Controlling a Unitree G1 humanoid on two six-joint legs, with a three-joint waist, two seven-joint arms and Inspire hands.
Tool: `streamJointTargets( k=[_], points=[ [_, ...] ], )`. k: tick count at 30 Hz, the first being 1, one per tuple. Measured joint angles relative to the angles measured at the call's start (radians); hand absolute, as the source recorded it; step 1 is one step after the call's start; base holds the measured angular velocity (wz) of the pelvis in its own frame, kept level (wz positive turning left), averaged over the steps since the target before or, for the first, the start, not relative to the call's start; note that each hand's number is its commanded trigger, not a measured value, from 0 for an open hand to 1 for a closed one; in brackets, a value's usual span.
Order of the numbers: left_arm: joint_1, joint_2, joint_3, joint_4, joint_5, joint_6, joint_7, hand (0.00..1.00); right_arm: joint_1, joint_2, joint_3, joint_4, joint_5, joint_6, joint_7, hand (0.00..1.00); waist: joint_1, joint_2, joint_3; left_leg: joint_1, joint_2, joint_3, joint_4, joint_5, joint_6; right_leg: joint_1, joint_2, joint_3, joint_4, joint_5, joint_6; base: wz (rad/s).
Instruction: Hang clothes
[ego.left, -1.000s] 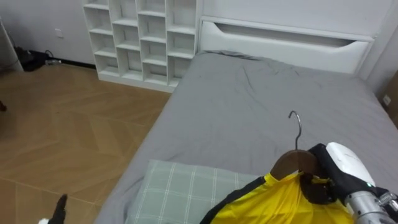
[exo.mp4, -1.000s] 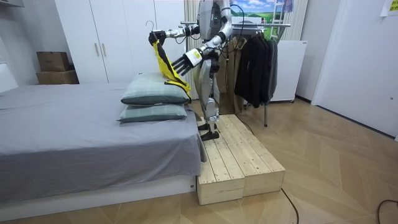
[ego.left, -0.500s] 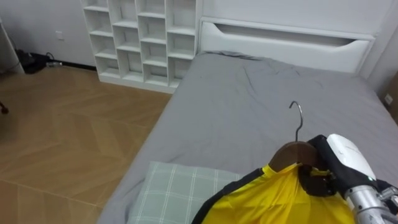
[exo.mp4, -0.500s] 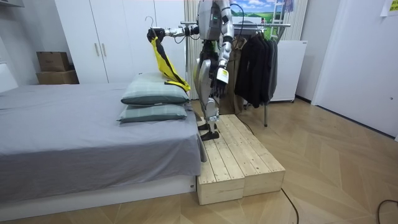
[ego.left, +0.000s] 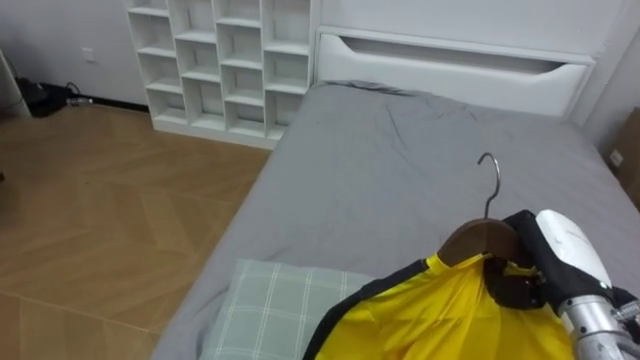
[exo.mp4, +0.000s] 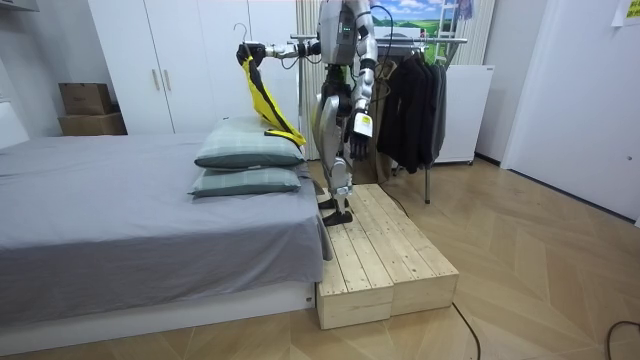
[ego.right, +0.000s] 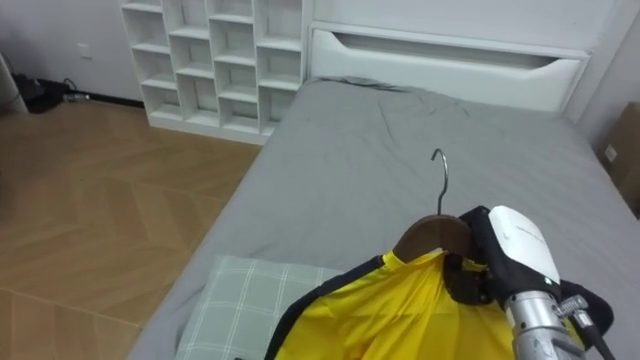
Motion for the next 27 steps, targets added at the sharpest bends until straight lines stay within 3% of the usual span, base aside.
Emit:
streamJointTargets(
  k=[7, 13, 22, 27],
  points=[
    [-0.023, -0.018, -0.057, 0.001, 0.002, 0.0, -0.055, 0.0, 0.0, 0.003, 0.002, -0.043, -0.004, -0.006, 0.001, 1.0, -0.001, -0.004, 0.0042, -0.011, 0.001, -0.005, 0.001, 0.0, -0.001, -0.007, 0.0, -0.015, 0.002, 0.0, 0.0, 0.03],
    [-0.049, -0.042, -0.098, 0.023, -0.012, 0.0, -0.057, 0.0, 0.0, 0.03, 0.002, -0.046, 0.002, -0.011, 0.012, 1.0, -0.002, -0.006, 0.0053, -0.015, 0.001, -0.004, 0.0, -0.001, 0.0, -0.014, 0.0, -0.015, 0.002, 0.0, 0.0, 0.0],
    [-0.071, -0.069, -0.106, 0.051, -0.013, 0.0, -0.061, 0.0, 0.042, 0.053, 0.009, -0.194, -0.002, -0.008, 0.027, 1.0, -0.005, -0.005, 0.0039, -0.018, 0.002, 0.001, -0.008, 0.0, 0.0, -0.027, 0.0, -0.012, 0.001, 0.0, 0.0, -0.01],
    [-0.07, -0.069, -0.105, 0.081, -0.012, 0.003, -0.06, 0.0, 0.091, 0.076, 0.012, -0.277, -0.001, 0.0, 0.058, 1.0, -0.002, -0.009, 0.0011, -0.01, 0.003, 0.004, -0.011, 0.0, 0.0, -0.021, 0.0, -0.009, 0.001, 0.0, 0.0, -0.01]
  ],
)
